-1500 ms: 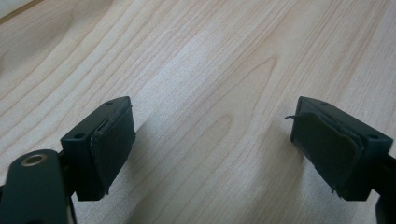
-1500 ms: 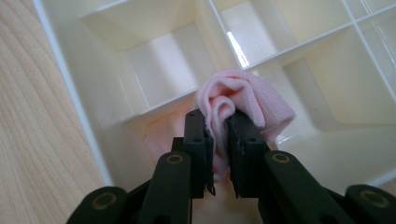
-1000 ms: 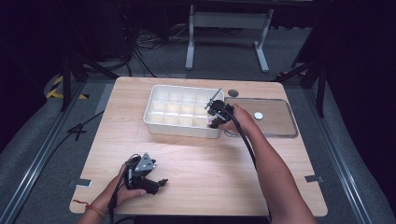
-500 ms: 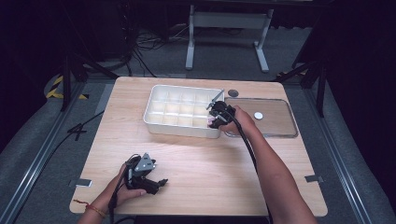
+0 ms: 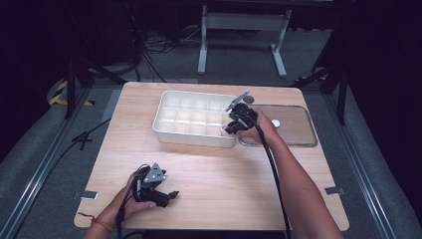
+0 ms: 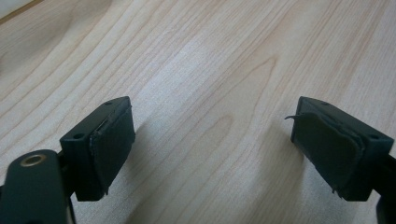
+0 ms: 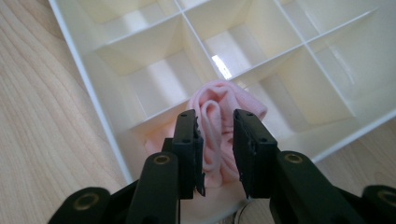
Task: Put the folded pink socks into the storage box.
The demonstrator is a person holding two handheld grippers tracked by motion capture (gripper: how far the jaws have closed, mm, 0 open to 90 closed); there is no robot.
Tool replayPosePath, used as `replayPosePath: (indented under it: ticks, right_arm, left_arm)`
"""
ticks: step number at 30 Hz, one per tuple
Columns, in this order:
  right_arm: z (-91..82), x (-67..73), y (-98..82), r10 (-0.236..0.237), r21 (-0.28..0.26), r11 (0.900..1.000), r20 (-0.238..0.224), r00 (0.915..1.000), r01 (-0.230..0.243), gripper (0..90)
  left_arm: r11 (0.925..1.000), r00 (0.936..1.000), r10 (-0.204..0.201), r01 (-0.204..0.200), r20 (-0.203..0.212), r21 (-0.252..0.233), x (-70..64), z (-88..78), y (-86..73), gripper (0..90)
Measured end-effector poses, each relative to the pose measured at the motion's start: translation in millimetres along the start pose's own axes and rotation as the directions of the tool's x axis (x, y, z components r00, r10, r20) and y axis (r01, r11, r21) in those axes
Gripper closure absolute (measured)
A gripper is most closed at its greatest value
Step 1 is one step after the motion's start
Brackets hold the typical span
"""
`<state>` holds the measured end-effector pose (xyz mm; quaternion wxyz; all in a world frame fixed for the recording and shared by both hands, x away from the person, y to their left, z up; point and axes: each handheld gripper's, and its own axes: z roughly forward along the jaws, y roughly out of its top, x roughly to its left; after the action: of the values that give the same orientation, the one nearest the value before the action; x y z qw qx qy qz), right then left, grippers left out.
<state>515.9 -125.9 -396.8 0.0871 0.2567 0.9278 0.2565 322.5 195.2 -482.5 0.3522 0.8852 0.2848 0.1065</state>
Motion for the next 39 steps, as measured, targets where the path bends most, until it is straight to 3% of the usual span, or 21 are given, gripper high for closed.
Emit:
replayPosePath:
  ticks: [10, 14, 23, 28, 35, 39]
  right_arm:
    - [-15.6, 13.3, -4.2, -0.008, -0.050, 0.999, 0.030, 0.9995, 0.010, 58.2]
    - [-29.8, 19.1, -12.3, -0.003, -0.108, 0.994, 0.040, 0.9992, 0.008, 52.5]
    - [-48.4, 36.5, -29.6, -0.019, -0.167, 0.986, 0.067, 0.9976, 0.030, 45.1]
    - [-55.9, 43.0, -40.8, -0.029, -0.176, 0.983, 0.087, 0.9957, 0.044, 42.5]
    - [-63.2, 47.7, -55.9, -0.028, -0.192, 0.981, 0.070, 0.9972, 0.041, 40.2]
    - [-66.2, 51.6, -63.5, -0.040, -0.189, 0.980, 0.084, 0.9957, 0.055, 39.9]
  left_arm:
    - [1.0000, 1.0000, -0.002, 0.002, 0.003, -0.008, 0.2, 1.3, 0.4, 13.2]
    - [1.0000, 1.0000, -0.003, 0.003, 0.002, -0.007, 0.3, 1.4, 0.5, 13.2]
    - [1.0000, 1.0000, -0.001, 0.001, 0.002, -0.003, 0.6, 1.6, 0.9, 12.9]
    - [1.0000, 1.0000, -0.001, 0.001, 0.002, -0.003, 0.6, 1.6, 0.9, 12.8]
    - [1.0000, 1.0000, 0.000, 0.000, 0.004, -0.005, 0.9, 1.9, 1.1, 12.8]
    - [1.0000, 1.0000, -0.002, 0.002, 0.005, -0.006, 0.7, 2.0, 1.0, 12.8]
